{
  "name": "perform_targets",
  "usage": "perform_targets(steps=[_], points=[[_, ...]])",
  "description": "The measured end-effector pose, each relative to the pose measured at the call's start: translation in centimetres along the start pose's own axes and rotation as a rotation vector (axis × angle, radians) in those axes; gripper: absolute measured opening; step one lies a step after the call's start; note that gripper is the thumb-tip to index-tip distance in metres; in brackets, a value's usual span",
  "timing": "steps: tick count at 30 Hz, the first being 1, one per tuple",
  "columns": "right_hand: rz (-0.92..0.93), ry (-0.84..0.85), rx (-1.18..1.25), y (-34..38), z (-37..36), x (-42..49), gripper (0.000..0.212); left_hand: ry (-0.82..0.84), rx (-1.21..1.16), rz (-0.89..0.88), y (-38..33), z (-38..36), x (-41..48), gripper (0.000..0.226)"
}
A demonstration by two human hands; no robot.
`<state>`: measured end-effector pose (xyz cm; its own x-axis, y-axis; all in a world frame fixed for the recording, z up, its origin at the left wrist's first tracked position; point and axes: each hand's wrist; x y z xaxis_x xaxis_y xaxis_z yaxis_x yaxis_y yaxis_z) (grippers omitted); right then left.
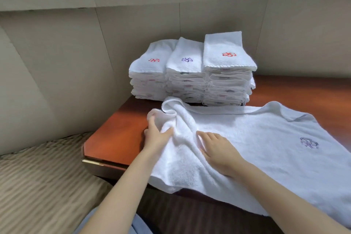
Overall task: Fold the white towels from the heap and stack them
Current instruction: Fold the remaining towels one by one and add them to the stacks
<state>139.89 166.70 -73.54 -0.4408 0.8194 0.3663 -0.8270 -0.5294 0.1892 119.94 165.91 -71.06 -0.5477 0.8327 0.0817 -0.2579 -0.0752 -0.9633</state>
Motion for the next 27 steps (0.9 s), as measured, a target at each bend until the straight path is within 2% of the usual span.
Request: perform_targets(steps=[2,4,5,7,8,10,11,12,14,16,19,21,22,23,24,27], points=[[-0.005,-0.008,-0.018,0.2,-0.3,0.1,0.048,-0.138,-0.054,0.270,-0.3,-0.6,-0.5,0.077],[-0.023,-0.014,-0.037,0.4,-0.5,0.1,0.051,-0.064,-0.248,0.473,-0.6,-0.7,0.1,0.082],[-0.033,-0.020,-0.034,0.5,-0.5,0.1,0.052,0.004,-0.385,0.556,-1.1,-0.6,0.3,0.071],[-0.040,-0.043,-0.001,0.8,-0.4,0.2,0.055,0.093,-0.536,0.650,-1.7,-0.3,0.6,0.018],[-0.037,-0.065,0.027,0.9,-0.4,0.2,0.056,0.133,-0.558,0.672,-1.7,-0.3,0.5,0.021],[-0.034,-0.126,0.083,1.0,-0.1,0.2,0.054,0.214,-0.583,0.717,-1.5,-0.2,0.4,0.047],[-0.034,-0.159,0.097,1.0,0.0,0.3,0.049,0.239,-0.587,0.726,-1.6,0.0,0.1,0.049],[-0.035,-0.189,0.098,1.0,0.1,0.3,0.043,0.238,-0.564,0.678,-1.9,0.2,-0.2,0.040],[-0.033,-0.222,0.087,1.1,0.2,0.3,0.035,0.080,-0.413,0.447,-2.1,0.8,0.0,0.014],[-0.035,-0.234,0.067,1.1,0.1,0.5,0.033,-0.163,-0.126,0.182,-1.6,2.1,1.2,0.022],[-0.086,-0.263,0.003,0.4,0.4,0.6,0.028,-0.550,0.275,-0.148,-1.4,5.5,2.9,0.017],[-0.159,-0.277,-0.036,-0.6,0.9,0.7,0.031,-0.757,0.394,-0.264,-1.0,7.6,3.6,0.021],[-0.191,-0.286,-0.039,-1.2,1.1,0.6,0.032,-0.790,0.408,-0.281,-0.8,8.2,3.9,0.023],[-0.212,-0.286,-0.038,-1.6,1.2,0.5,0.032,-0.762,0.443,-0.290,-0.5,8.7,4.2,0.025],[-0.209,-0.271,-0.044,-1.9,1.3,0.4,0.031,-0.664,0.525,-0.291,-0.2,8.9,4.4,0.028],[-0.104,-0.180,-0.084,-2.4,1.2,0.0,0.030,-0.198,0.701,-0.123,1.2,9.2,4.6,0.056]])
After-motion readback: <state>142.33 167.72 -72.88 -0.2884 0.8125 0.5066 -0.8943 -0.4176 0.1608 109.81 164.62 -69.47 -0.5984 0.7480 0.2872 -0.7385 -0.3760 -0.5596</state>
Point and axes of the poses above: each hand's wrist, its own x-axis towards the middle knuckle, its own z-axis out of the back of the hand, y = z × x, and after that the axes turned 13 degrees about -y, right-handed
